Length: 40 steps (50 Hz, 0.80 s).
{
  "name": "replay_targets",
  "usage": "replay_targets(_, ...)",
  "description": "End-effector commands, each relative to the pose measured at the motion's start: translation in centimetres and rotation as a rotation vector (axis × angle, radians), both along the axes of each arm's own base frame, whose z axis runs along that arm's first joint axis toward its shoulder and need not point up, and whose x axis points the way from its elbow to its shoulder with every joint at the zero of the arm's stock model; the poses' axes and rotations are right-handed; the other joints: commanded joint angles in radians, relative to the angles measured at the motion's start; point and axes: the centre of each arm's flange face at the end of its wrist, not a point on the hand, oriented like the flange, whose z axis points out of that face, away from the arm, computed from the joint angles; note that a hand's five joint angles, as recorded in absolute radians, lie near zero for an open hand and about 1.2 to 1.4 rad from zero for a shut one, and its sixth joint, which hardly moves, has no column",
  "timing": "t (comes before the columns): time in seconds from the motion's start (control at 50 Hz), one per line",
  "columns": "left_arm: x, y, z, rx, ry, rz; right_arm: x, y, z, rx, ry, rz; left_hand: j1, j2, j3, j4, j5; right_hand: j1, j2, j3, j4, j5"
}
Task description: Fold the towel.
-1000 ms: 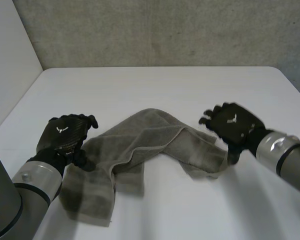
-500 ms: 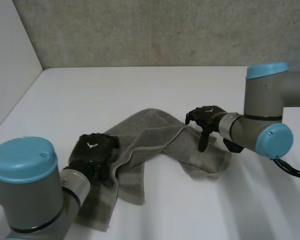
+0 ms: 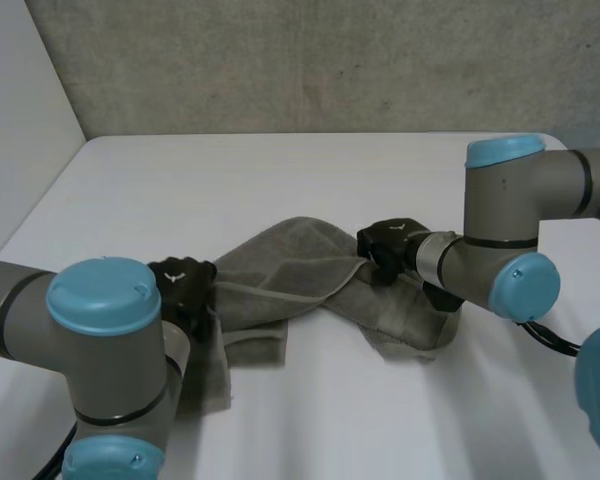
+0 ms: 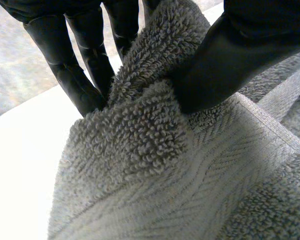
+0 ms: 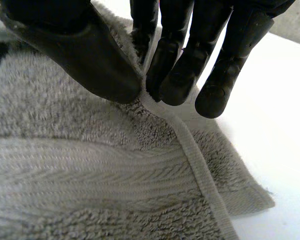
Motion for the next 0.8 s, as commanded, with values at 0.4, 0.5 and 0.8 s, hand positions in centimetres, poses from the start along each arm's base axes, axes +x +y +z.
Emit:
replay_targets(0.4, 4.3, 0.0, 9.6, -0.177, 0.153, -0.044, -6.8, 6.9, 14.7, -0.132, -0.235, 0.060, -0.003, -0.060, -0.132, -0.110, -0.232, 0.077, 0.086, 0.070, 0.066, 0.055)
replay_targets(0.5, 3.9, -0.6, 7.8, -0.127, 0.130, -0.068, -6.7, 7.1, 12.8, -0.222, -0.060, 0.152, -0.003, -0.060, -0.132, -0.110, -0.232, 0.077, 0.086, 0.070, 0.066, 0.055)
replay_targets(0.8, 0.2, -13.8, 23.4, -0.750, 0.217, -0.077, 0.2, -0.9, 25.4, -1.155, -0.240, -0.075, -0.003, -0.060, -0.132, -0.110, -0.232, 0.077, 0.086, 0.070, 0.066, 0.055)
